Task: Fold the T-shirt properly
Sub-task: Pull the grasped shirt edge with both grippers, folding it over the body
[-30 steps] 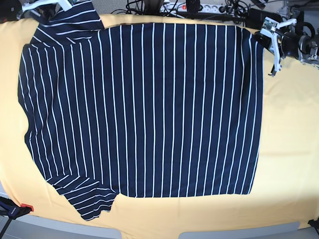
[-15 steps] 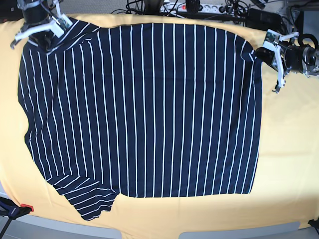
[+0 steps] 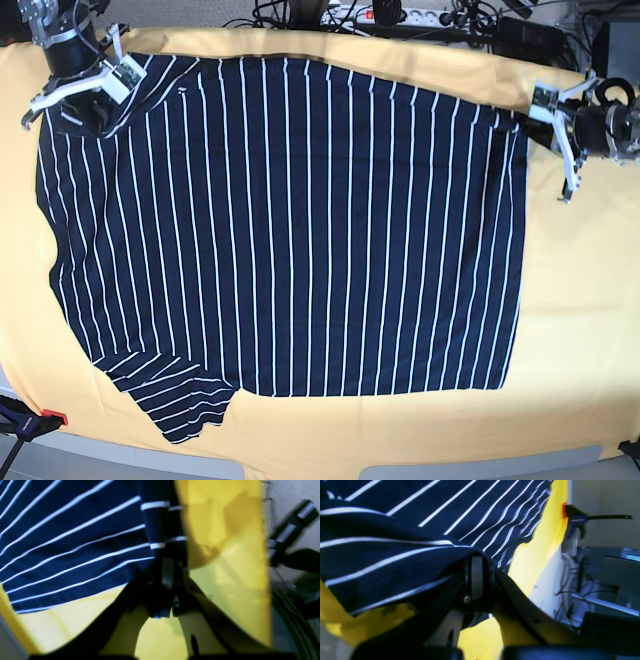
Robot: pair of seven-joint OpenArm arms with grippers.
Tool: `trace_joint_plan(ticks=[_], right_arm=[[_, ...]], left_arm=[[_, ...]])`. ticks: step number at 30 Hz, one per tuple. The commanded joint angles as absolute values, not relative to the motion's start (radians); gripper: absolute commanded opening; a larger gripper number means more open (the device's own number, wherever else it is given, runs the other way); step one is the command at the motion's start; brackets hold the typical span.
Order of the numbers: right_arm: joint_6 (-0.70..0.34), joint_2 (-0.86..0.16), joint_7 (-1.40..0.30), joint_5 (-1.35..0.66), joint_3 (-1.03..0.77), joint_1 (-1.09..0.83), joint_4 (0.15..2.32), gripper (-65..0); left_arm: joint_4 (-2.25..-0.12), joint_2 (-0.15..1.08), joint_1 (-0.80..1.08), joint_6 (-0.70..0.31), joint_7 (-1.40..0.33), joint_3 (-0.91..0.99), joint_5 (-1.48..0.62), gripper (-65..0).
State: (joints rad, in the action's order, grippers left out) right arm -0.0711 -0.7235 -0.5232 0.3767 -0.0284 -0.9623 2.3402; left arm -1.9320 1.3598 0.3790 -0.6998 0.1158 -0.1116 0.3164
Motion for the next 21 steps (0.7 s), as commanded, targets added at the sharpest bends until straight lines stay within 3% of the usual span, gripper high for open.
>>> trace_joint_plan(ticks=[1, 10, 17, 21], right_arm=[[-0.049, -0.735, -0.508, 0.389, -0.036, -0.958, 2.356, -65.0], [-0.05, -0.735, -0.484, 0.388, -0.036, -0.862, 2.347, -65.0], [-0.073, -0.735, -0.461, 0.348, -0.036, -0.773, 2.298, -65.0], [-0.075, -0.735, -0.418, 0.263, -0.036, -0.698, 2.234, -65.0]], left_arm=[[-1.93, 1.381, 0.354, -0.698, 0.126, -0.1, 0.301, -65.0], [-1.922, 1.374, 0.315, -0.697, 0.126, -0.101, 0.28, -65.0], [-1.922, 1.342, 0.315, -0.553, 0.04, -0.101, 0.28, -65.0], [-1.922, 1.308, 0.315, -0.523, 0.036, -0.101, 0.28, -65.0]])
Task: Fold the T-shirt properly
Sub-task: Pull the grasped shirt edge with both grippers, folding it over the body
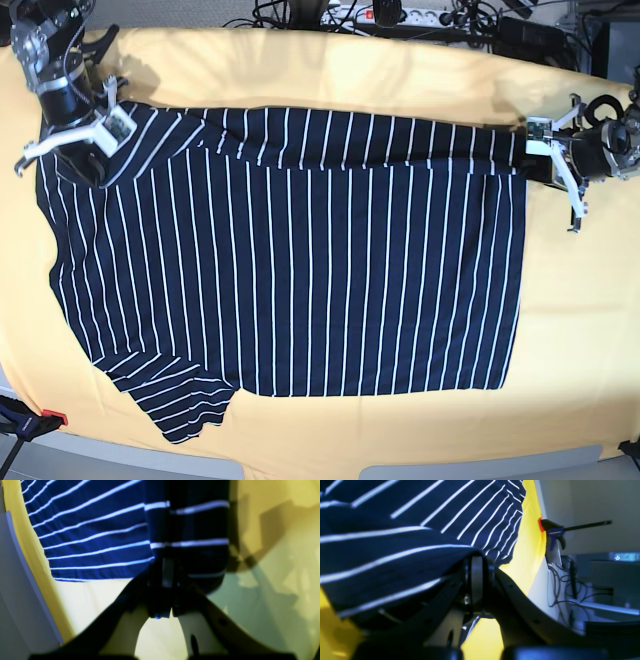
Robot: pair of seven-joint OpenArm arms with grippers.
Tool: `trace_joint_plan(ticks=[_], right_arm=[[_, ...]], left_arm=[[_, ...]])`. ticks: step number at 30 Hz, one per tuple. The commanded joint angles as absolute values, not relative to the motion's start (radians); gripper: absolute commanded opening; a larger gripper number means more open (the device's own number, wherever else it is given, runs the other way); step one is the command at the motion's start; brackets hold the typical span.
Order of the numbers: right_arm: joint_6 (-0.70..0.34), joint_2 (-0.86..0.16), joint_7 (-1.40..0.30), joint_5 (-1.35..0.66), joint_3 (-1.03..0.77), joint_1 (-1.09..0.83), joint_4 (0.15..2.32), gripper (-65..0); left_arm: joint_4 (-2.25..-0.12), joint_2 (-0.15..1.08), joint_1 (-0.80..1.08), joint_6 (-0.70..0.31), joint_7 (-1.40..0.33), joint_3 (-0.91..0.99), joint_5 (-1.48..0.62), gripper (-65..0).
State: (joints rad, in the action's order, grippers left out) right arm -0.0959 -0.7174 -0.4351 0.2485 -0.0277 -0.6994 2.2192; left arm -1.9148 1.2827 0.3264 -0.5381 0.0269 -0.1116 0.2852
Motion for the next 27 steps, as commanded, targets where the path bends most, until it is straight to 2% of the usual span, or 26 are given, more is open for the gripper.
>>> trace_joint_plan(ticks=[1, 5, 18, 27], right_arm=[[-0.091, -0.735, -0.418, 0.247, -0.036, -0.676, 2.22, -65.0], [-0.133, -0.735, -0.413, 0.224, -0.036, -0.605, 2.179, -65.0], [-0.207, -0.735, -0.392, 0.051, -0.035, -0.414, 2.005, -65.0], [-0.228, -0.734, -0.357, 0.045, -0.035, -0.398, 2.005, -65.0]], left_arm=[[-1.922, 1.298, 0.315, -0.516, 0.035, -0.1, 0.28, -65.0], [-1.909, 1.259, 0.315, -0.462, 0.025, -0.101, 0.28, -65.0], [-1.882, 1.215, 0.309, -0.186, -0.007, -0.101, 0.28, -65.0], [-1.876, 1.177, 0.236, -0.181, -0.009, -0.101, 0.249, -65.0]])
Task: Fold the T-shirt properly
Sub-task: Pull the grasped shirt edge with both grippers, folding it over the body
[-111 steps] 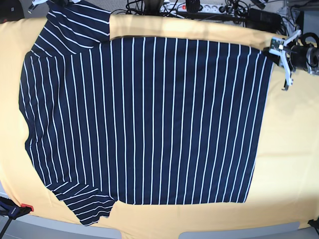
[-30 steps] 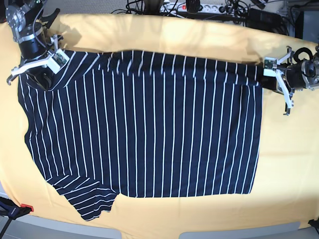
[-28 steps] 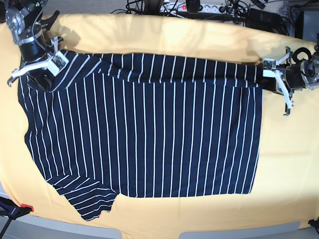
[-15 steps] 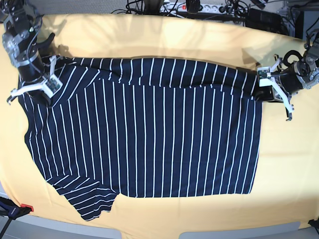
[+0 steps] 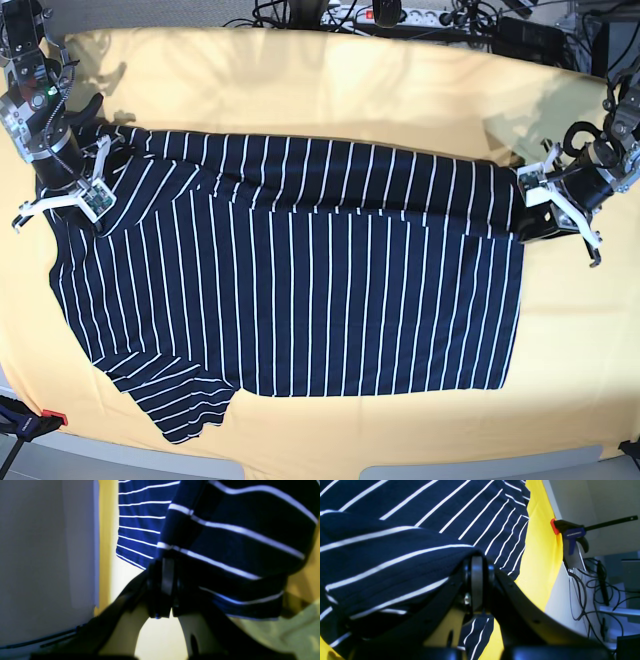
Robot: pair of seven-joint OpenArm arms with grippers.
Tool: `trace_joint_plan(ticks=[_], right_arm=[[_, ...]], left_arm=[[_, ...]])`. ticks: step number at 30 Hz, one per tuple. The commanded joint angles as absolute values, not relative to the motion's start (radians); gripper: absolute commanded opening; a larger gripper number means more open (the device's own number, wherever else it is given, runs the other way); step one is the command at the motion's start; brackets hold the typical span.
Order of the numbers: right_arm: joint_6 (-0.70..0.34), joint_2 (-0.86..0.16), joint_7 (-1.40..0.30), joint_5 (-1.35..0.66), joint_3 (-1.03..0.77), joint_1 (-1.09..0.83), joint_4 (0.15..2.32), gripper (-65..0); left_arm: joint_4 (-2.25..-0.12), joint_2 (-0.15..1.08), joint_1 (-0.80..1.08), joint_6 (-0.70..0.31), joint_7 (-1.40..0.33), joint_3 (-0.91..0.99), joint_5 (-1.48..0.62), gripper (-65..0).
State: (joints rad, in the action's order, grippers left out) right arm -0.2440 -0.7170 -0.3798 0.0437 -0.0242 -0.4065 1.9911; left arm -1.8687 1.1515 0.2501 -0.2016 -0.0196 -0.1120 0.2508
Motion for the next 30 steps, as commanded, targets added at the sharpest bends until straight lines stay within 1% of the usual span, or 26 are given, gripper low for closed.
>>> trace_joint_plan(ticks=[1, 3, 6, 7, 9, 11, 13, 15, 18, 21, 23, 27, 30], right_arm=[[-0.228, -0.734, -0.353, 0.029, -0.035, -0.398, 2.005, -65.0], [-0.218, -0.734, -0.346, 0.014, -0.035, -0.398, 2.005, -65.0], [-0.147, -0.735, -0.355, 0.015, -0.035, -0.38, 2.005, -65.0], [-0.127, -0.734, -0.359, 0.014, -0.035, -0.371, 2.005, -65.0], [-0.126, -0.734, -0.354, 0.013, -0.035, -0.364, 2.005, -65.0], [-0.149, -0.734, -0.352, -0.024, -0.033, -0.359, 2.005, -65.0], [-0.2, -0.734, -0.351, -0.038, -0.033, -0.354, 2.004, -65.0], [-0.21, -0.734, -0.35, -0.039, -0.033, -0.354, 2.002, -65.0], [-0.21, -0.735, -0.349, -0.038, -0.033, -0.347, 1.977, -65.0], [-0.196, -0.733, -0.339, -0.039, -0.033, -0.317, 1.932, -65.0], [-0.186, -0.731, -0.332, -0.075, -0.033, -0.291, 1.899, -65.0], [-0.259, -0.732, -0.332, -0.125, -0.033, -0.24, 1.864, -65.0], [-0.266, -0.732, -0.332, -0.135, -0.033, -0.215, 1.861, -65.0]], left_arm=[[-1.876, 1.177, 0.231, -0.18, -0.009, -0.101, 0.249, -65.0], [-1.876, 1.177, 0.223, -0.156, -0.014, -0.101, 0.249, -65.0], [-1.876, 1.177, 0.223, -0.078, -0.055, -0.101, 0.235, -65.0], [-1.876, 1.177, 0.223, -0.073, -0.058, -0.101, 0.216, -65.0], [-1.876, 1.175, 0.224, -0.083, -0.061, -0.101, 0.186, -65.0], [-1.876, 1.169, 0.224, -0.105, -0.062, -0.101, 0.173, -65.0], [-1.876, 1.158, 0.224, -0.117, -0.061, -0.101, 0.173, -65.0], [-1.876, 1.146, 0.224, -0.133, -0.061, -0.101, 0.173, -65.0], [-1.876, 1.143, 0.224, -0.184, -0.061, -0.101, 0.173, -65.0], [-1.876, 1.144, 0.224, -0.188, -0.057, -0.101, 0.173, -65.0], [-1.876, 1.144, 0.224, -0.188, -0.057, -0.101, 0.173, -65.0], [-1.876, 1.144, 0.224, -0.187, -0.057, -0.101, 0.173, -65.0], [-1.876, 1.144, 0.224, -0.187, -0.057, -0.101, 0.173, -65.0]])
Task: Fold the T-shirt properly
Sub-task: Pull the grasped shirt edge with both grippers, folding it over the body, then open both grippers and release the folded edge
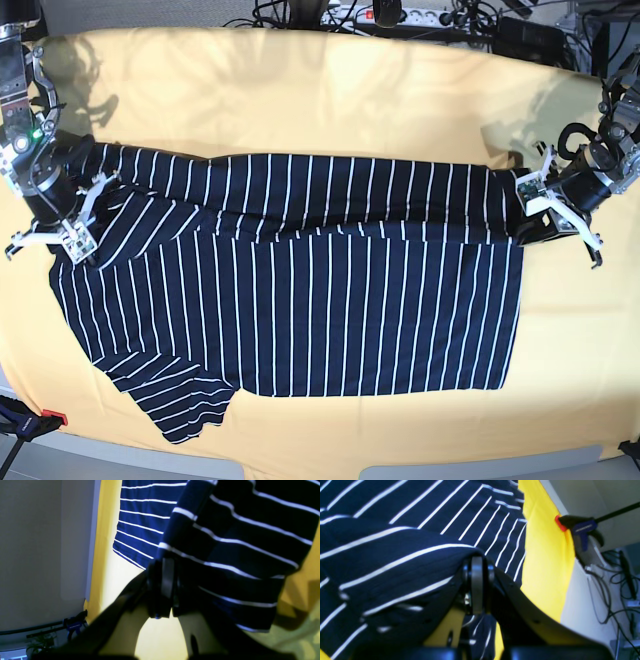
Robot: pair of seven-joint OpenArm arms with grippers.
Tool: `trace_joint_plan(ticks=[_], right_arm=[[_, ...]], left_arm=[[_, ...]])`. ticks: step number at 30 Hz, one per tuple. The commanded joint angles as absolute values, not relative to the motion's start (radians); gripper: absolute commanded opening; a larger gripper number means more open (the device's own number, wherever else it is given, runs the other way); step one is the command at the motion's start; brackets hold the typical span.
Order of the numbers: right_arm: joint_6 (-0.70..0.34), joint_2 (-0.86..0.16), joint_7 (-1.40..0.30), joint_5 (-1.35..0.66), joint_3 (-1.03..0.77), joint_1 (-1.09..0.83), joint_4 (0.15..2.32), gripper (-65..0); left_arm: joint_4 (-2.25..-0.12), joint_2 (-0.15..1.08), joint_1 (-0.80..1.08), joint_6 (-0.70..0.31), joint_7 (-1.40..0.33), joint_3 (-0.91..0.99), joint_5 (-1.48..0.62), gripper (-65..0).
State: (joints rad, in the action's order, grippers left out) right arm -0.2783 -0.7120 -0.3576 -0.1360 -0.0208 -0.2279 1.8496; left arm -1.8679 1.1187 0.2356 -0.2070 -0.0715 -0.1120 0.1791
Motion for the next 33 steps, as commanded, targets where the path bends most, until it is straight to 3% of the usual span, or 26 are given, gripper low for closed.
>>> trace_joint_plan(ticks=[1, 2, 5, 7, 8, 12, 15, 21, 27, 33], right_arm=[[-0.266, -0.731, -0.332, -0.136, -0.033, -0.208, 1.861, -60.7], [-0.266, -0.731, -0.332, -0.152, -0.032, -0.204, 1.861, -54.1], [-0.27, -0.732, -0.332, -0.161, -0.032, -0.188, 1.861, -32.6], [-0.237, -0.731, -0.339, -0.161, -0.032, -0.173, 1.861, -29.0], [-0.202, -0.731, -0.348, -0.161, -0.033, -0.171, 1.861, -29.0], [-0.15, -0.732, -0.373, -0.155, -0.033, -0.171, 1.868, -29.0], [-0.282, -0.735, -0.432, -0.159, -0.033, -0.173, 1.911, -29.0], [-0.503, -0.766, -0.521, -0.213, -0.033, -0.256, 2.031, -29.0], [-0.536, -0.847, -0.619, -0.209, -0.033, -0.39, 2.068, -29.0], [-0.535, -0.868, -0.694, -0.196, -0.033, -0.491, 2.059, -29.0]], left_arm=[[-1.876, 1.144, 0.224, -0.187, -0.057, -0.101, 0.173, -65.0], [-1.876, 1.144, 0.223, -0.187, -0.057, -0.101, 0.173, -61.7], [-1.876, 1.144, 0.223, -0.162, -0.059, -0.101, 0.175, -38.7], [-1.876, 1.143, 0.223, -0.074, -0.076, -0.101, 0.171, -25.5], [-1.876, 1.144, 0.223, -0.029, -0.083, -0.101, 0.161, -22.5], [-1.876, 1.145, 0.222, 0.065, -0.133, -0.101, 0.149, -21.8], [-1.876, 1.145, 0.221, 0.05, -0.152, -0.101, 0.147, -21.8], [-1.876, 1.158, 0.221, -0.207, -0.155, -0.101, 0.141, -21.8], [-1.876, 1.204, 0.221, -0.472, -0.151, -0.101, 0.092, -21.8], [-1.876, 1.237, 0.221, -0.596, -0.151, -0.101, 0.093, -21.8]])
